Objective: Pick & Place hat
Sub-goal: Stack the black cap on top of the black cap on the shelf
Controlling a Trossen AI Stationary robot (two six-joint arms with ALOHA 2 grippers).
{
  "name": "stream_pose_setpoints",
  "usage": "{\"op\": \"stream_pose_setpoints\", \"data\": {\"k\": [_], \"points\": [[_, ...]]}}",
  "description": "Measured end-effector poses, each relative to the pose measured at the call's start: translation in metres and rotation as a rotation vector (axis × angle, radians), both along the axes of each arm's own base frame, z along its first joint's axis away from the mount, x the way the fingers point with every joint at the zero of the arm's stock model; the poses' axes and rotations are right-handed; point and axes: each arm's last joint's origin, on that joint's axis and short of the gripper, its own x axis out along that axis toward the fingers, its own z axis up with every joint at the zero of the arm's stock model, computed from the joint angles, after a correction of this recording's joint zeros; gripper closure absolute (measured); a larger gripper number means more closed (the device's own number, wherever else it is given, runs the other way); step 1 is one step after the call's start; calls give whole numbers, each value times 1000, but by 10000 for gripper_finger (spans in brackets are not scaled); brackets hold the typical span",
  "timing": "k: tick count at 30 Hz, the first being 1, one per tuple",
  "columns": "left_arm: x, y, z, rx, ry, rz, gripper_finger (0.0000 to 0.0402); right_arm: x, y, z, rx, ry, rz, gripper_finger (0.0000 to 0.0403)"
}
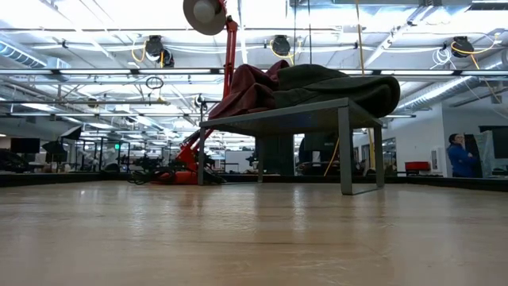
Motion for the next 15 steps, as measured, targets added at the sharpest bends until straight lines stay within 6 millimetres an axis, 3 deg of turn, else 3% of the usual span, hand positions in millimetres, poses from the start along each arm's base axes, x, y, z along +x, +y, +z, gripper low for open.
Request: {"op": "stream_pose_setpoints", "data": {"k": [9, 15], "points": [[-3, -2, -7, -67, 113, -64, 392, 49, -7, -9, 16, 84, 117, 187], [-4, -4, -8, -64, 128, -84, 392, 83, -15, 2, -19, 148, 179, 188]]}}
